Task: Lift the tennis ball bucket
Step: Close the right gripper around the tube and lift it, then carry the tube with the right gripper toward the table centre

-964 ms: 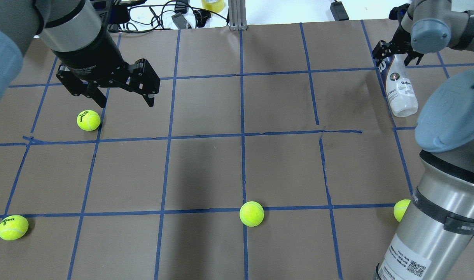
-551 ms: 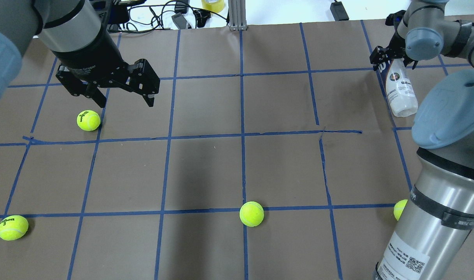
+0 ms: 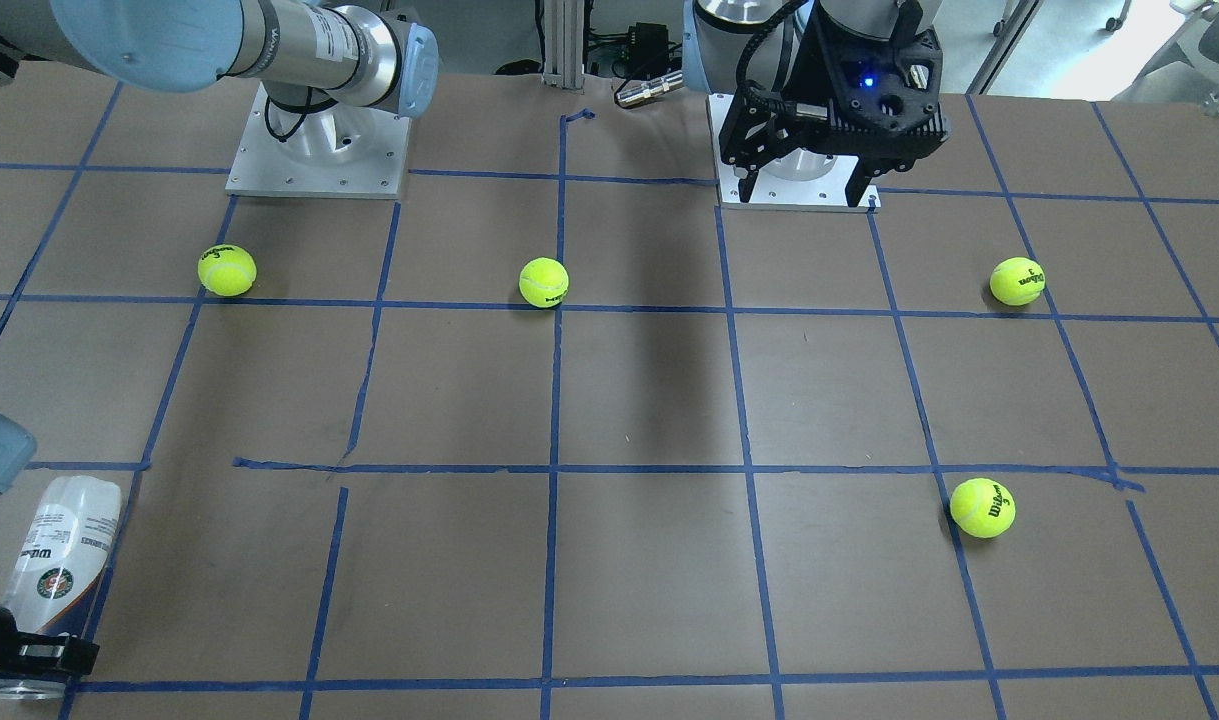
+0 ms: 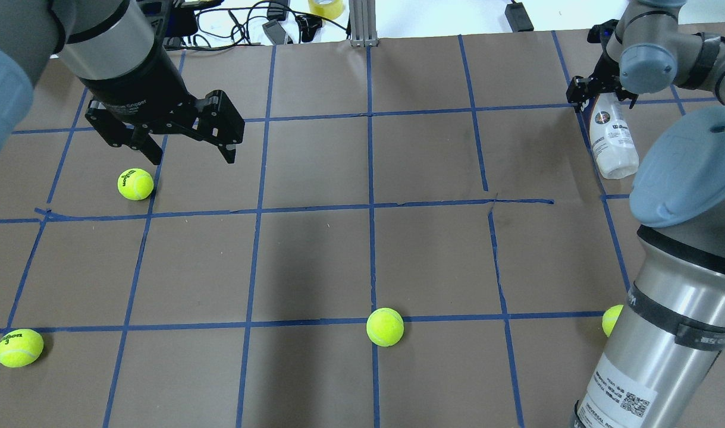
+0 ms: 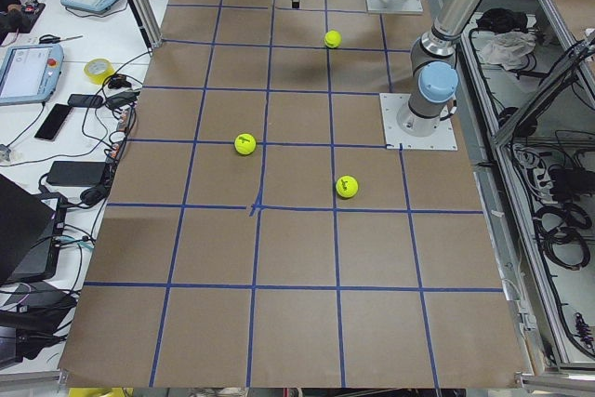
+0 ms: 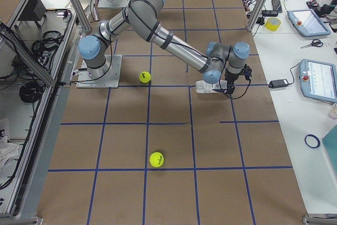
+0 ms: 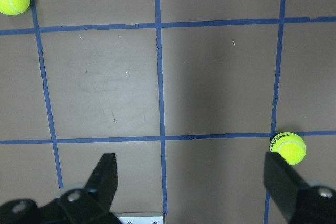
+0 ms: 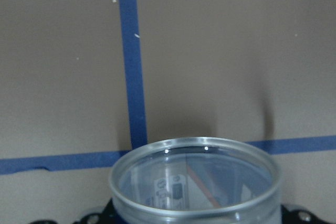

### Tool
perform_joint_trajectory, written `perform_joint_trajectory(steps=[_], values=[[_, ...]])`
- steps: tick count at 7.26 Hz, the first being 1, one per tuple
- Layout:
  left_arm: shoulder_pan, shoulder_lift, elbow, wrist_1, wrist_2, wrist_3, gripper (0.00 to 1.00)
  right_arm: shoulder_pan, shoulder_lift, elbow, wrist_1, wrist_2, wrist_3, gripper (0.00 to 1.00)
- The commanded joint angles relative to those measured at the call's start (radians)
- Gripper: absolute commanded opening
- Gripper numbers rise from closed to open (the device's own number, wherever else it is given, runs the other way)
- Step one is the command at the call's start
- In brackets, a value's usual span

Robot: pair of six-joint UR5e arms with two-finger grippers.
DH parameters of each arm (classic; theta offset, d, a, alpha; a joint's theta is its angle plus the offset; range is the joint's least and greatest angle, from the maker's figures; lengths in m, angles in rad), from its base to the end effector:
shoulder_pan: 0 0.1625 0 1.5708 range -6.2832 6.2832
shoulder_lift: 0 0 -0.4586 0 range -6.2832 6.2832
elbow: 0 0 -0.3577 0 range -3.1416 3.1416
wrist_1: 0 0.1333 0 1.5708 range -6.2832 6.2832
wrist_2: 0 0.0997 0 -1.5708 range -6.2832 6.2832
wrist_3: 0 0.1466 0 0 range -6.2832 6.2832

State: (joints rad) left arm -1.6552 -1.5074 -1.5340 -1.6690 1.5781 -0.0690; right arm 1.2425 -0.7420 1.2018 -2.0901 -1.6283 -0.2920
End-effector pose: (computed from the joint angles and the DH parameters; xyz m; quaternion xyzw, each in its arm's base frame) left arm -0.1677 -0.4142 0.5096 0.0077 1.0000 -0.0013 0.0036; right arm -0.1290 -0.7661 0.1735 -0.0190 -0.9990 0.0195 0.0364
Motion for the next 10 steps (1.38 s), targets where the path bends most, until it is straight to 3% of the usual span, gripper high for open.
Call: perform_joint_trajectory(steps=[1, 3, 4, 5, 8, 9, 10], values=[[0.0, 0.0, 0.0, 0.001, -0.003, 0.0, 1.0, 0.002, -0.003, -0.001, -0.01, 0.013, -0.072, 0.59], [0.014, 0.0, 0.008, 0.024, -0.006, 0.0, 1.0, 0.028, -0.034, 0.004, -0.01, 0.05, -0.111, 0.59], [0.031, 0.001, 0.0, 0.032, -0.009, 0.0, 1.0, 0.046, -0.052, 0.013, -0.002, 0.077, -0.2, 0.49], [0.032, 0.004, -0.002, 0.031, -0.006, 0.002, 1.0, 0.078, -0.074, 0.036, -0.002, 0.076, -0.225, 0.49], [0.031, 0.006, -0.003, 0.029, -0.007, 0.0, 1.0, 0.257, -0.151, 0.084, 0.007, 0.08, -0.298, 0.47], [0.029, 0.006, -0.003, 0.029, -0.009, 0.0, 1.0, 0.309, -0.151, 0.085, 0.008, 0.077, -0.343, 0.4], [0.029, 0.006, -0.003, 0.029, -0.009, 0.0, 1.0, 0.363, -0.158, 0.085, 0.007, 0.067, -0.375, 0.4]])
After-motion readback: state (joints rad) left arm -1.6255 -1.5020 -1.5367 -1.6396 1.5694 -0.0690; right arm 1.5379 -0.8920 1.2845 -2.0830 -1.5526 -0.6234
